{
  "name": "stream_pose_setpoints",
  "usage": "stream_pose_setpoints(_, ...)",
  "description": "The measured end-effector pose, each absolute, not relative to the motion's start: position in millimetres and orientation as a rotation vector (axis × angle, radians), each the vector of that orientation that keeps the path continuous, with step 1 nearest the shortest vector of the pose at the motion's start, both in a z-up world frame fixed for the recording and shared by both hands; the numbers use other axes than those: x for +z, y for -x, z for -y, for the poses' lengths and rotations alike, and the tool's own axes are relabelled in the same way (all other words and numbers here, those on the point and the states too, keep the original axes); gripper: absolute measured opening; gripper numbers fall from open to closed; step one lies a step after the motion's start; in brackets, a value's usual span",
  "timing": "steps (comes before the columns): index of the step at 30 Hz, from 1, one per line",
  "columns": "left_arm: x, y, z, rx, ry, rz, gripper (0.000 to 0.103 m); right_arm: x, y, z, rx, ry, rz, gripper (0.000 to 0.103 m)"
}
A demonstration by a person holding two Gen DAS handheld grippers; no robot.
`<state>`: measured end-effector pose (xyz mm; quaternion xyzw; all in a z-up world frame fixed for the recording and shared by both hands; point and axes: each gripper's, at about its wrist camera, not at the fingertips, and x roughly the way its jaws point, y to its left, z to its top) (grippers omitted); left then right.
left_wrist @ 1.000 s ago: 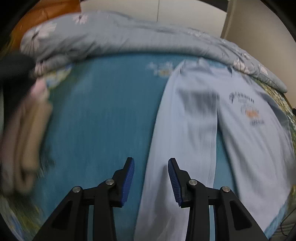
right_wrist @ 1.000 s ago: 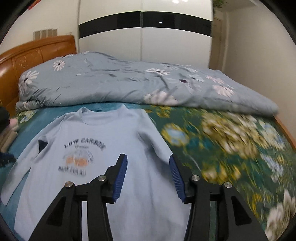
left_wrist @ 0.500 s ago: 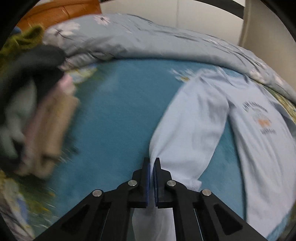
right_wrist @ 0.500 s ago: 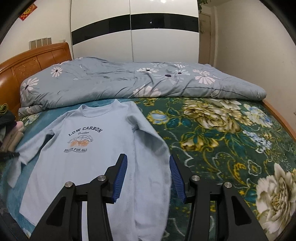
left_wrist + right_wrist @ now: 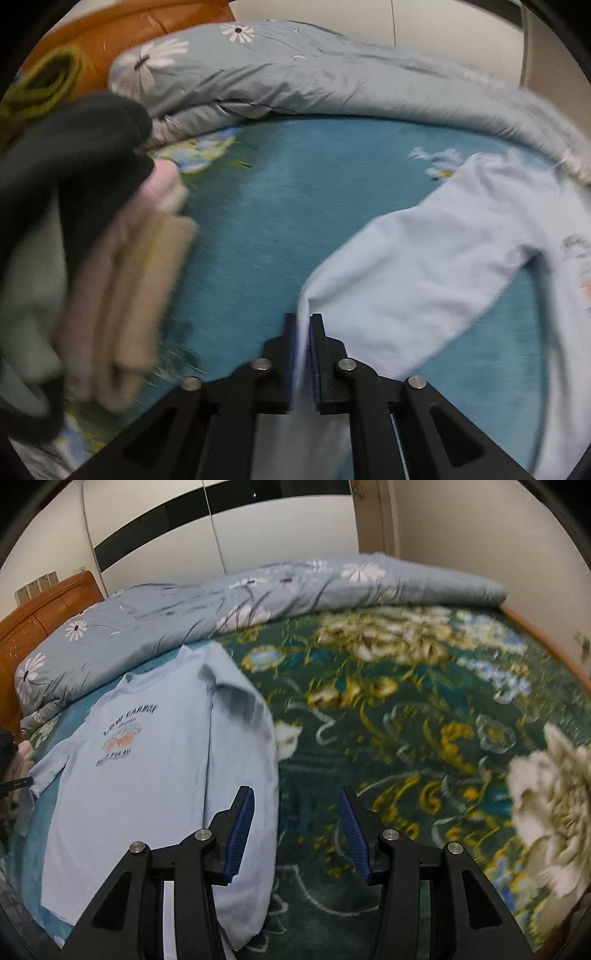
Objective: Fold clothes
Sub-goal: 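Grasp a sleeve with the right gripper and spread it out flat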
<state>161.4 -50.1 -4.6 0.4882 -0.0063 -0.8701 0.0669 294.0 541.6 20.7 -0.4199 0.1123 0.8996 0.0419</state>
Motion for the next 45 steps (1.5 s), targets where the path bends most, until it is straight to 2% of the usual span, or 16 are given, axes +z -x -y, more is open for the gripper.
stream_pose_setpoints(1, -1.8, -168.3, 47.1, -2.645, -1.455, -0.010, 0.050, 15.7, -292.5, -540.4, 2.752, 1.303, -0.363, 0.049)
stream_pose_setpoints(4, 13.4, -195.8, 35.9, -2.724, -1.334, -0.078, 0.052, 1.7, -286.4, -537.4, 2.742, 1.347, -0.422, 0.049)
stream_pose_setpoints(8, 29.0, -230.1, 10.9, -2.883, -1.257, -0.226, 0.062, -7.7, -277.8, -529.7, 2.723, 1.388, -0.459, 0.048)
stream_pose_setpoints(9, 30.2, -236.7, 1.3, -2.919, -1.258, -0.237, 0.062, -8.0, -276.4, -527.4, 2.715, 1.391, -0.447, 0.043)
stream_pose_setpoints(10, 31.3, -242.7, -8.6, -2.951, -1.260, -0.240, 0.062, -7.4, -274.8, -525.4, 2.707, 1.396, -0.431, 0.029)
stream_pose_setpoints(12, 34.4, -249.6, -24.8, -2.992, -1.263, -0.258, 0.062, -6.5, -270.6, -522.3, 2.695, 1.450, -0.437, 0.008)
stream_pose_setpoints(15, 32.5, -254.0, -42.8, -3.041, -1.316, -0.348, 0.062, -1.9, -265.2, -518.7, 2.696, 1.507, -0.409, 0.003)
stream_pose_setpoints(19, 23.3, -260.4, -67.4, -3.065, -1.405, -0.437, 0.062, 23.6, -249.1, -519.6, 2.655, 1.416, -0.144, 0.002)
stream_pose_setpoints(25, 13.2, -266.4, -95.0, -3.077, -1.465, -0.421, 0.062, 90.8, -243.2, -497.8, 2.546, 0.840, 0.580, 0.002)
stream_pose_setpoints(27, 10.3, -268.9, -98.9, -3.076, -1.474, -0.424, 0.062, 82.6, -254.6, -483.4, 2.523, 0.760, 0.775, 0.002)
stream_pose_setpoints(31, 0.7, -270.8, -103.0, -3.051, -1.524, -0.443, 0.062, 13.1, -277.3, -476.1, 2.502, 0.974, 0.932, 0.002)
stream_pose_setpoints(34, -4.3, -271.9, -109.4, -3.046, -1.554, -0.427, 0.062, -25.9, -294.6, -479.1, 2.504, 1.126, 0.938, 0.002)
stream_pose_setpoints(38, -8.3, -271.8, -121.4, -3.056, -1.586, -0.412, 0.062, -35.7, -314.5, -484.3, 2.552, 1.157, 0.827, 0.003)
stream_pose_setpoints(42, -13.0, -271.9, -132.9, -3.059, -1.621, -0.406, 0.062, -18.1, -329.9, -516.3, 2.670, 1.150, 0.445, 0.004)
stream_pose_setpoints(44, -12.9, -273.0, -136.9, -3.070, -1.619, -0.399, 0.062, -6.5, -338.4, -538.3, 2.720, 1.127, 0.201, 0.016)
stream_pose_setpoints(45, -12.5, -273.6, -138.4, -3.076, -1.611, -0.394, 0.062, -0.7, -342.7, -549.3, 2.738, 1.112, 0.077, 0.030)
